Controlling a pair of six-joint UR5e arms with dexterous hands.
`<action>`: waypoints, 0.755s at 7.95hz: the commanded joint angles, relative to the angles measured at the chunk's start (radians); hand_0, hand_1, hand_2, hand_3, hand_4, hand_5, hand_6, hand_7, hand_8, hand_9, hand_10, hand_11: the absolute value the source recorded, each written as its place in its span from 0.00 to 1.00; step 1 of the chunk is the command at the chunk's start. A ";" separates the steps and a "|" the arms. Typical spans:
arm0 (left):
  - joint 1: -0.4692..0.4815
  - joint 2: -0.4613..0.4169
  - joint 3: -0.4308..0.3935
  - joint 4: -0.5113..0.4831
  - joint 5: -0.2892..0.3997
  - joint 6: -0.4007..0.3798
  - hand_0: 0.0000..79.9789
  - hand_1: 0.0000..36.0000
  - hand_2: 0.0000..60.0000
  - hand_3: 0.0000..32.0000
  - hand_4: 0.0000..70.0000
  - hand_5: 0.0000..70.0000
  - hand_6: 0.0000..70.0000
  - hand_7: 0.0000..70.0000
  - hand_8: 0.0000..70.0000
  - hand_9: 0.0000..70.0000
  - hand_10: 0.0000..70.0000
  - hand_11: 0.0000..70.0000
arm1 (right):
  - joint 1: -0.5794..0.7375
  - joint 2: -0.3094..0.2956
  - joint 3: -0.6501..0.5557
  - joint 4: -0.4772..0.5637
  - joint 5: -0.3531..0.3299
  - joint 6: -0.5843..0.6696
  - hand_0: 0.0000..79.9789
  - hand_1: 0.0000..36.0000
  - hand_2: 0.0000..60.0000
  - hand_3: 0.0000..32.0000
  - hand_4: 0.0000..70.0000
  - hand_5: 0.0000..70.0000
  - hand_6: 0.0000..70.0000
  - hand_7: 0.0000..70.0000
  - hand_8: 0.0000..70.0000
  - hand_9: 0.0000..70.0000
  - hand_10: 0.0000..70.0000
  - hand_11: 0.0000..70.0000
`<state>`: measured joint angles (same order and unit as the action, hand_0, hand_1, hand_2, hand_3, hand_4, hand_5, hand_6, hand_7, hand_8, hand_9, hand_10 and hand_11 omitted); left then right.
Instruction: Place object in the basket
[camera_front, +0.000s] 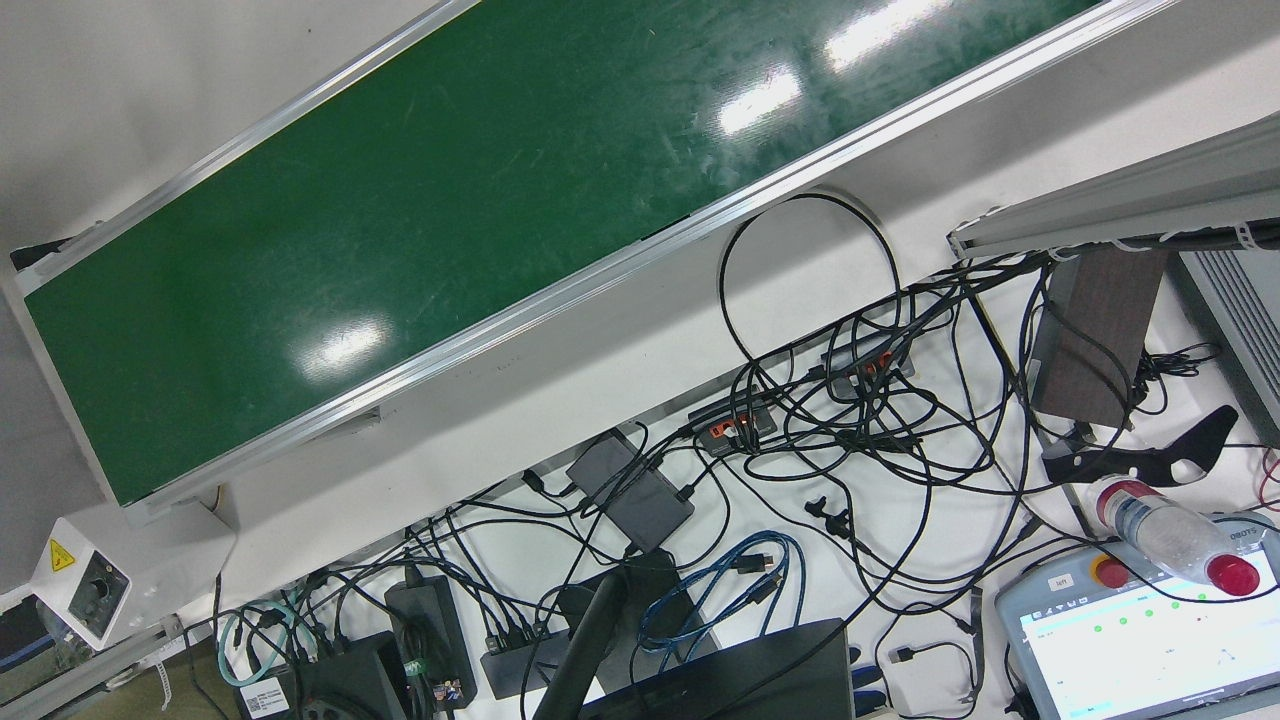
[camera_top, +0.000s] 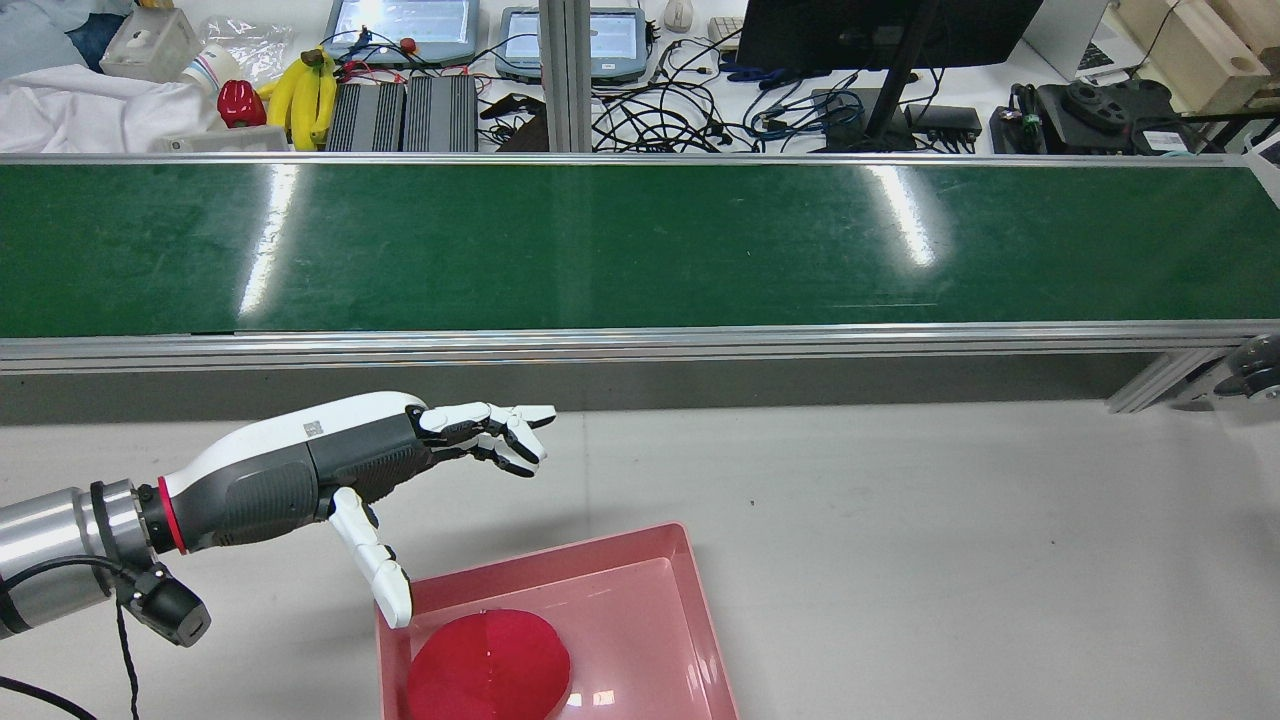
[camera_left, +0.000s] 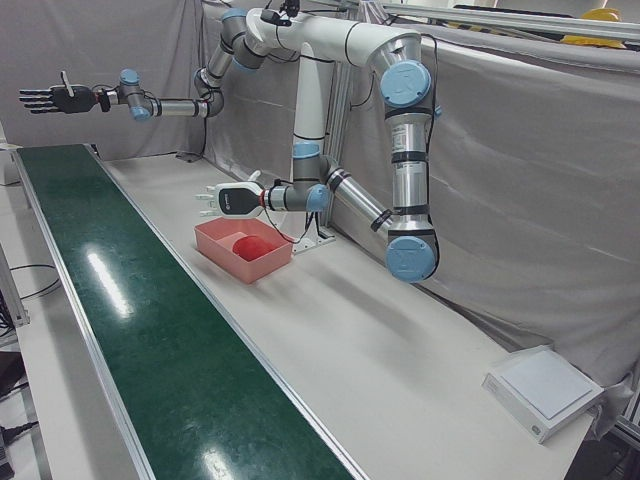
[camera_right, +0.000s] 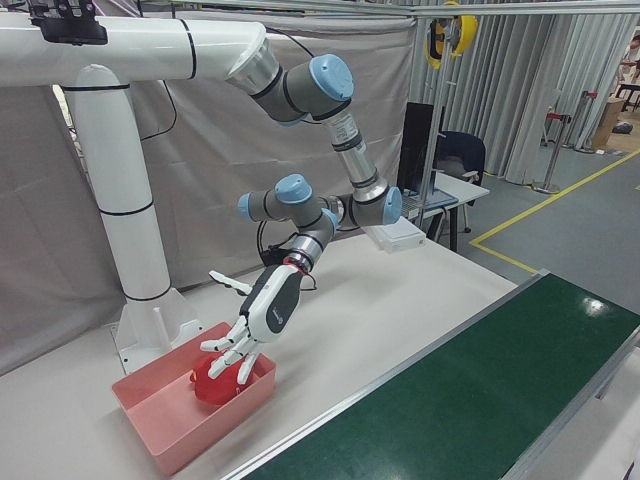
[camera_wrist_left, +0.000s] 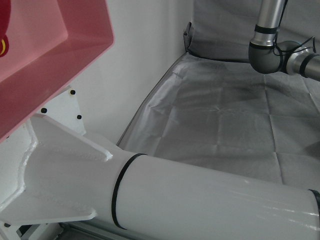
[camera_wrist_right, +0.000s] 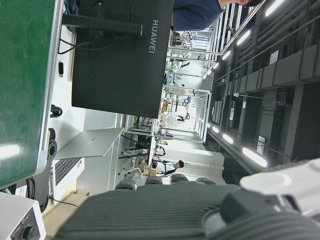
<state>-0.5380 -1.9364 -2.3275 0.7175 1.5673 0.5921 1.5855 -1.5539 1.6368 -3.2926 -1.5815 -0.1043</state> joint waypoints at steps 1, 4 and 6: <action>-0.100 0.039 -0.056 -0.009 0.000 -0.056 0.64 0.30 0.00 0.00 0.16 0.78 0.13 0.21 0.32 0.49 0.10 0.17 | -0.001 0.000 0.000 -0.001 0.000 0.000 0.00 0.00 0.00 0.00 0.00 0.00 0.00 0.00 0.00 0.00 0.00 0.00; -0.203 0.157 -0.056 -0.151 -0.001 -0.165 0.66 0.36 0.00 0.00 0.15 0.86 0.13 0.21 0.28 0.43 0.08 0.14 | 0.001 0.000 0.000 -0.001 0.000 0.000 0.00 0.00 0.00 0.00 0.00 0.00 0.00 0.00 0.00 0.00 0.00 0.00; -0.293 0.165 -0.055 -0.162 -0.001 -0.182 0.66 0.36 0.00 0.00 0.15 0.93 0.16 0.31 0.38 0.58 0.14 0.23 | -0.001 0.000 0.000 -0.001 0.000 0.000 0.00 0.00 0.00 0.00 0.00 0.00 0.00 0.00 0.00 0.00 0.00 0.00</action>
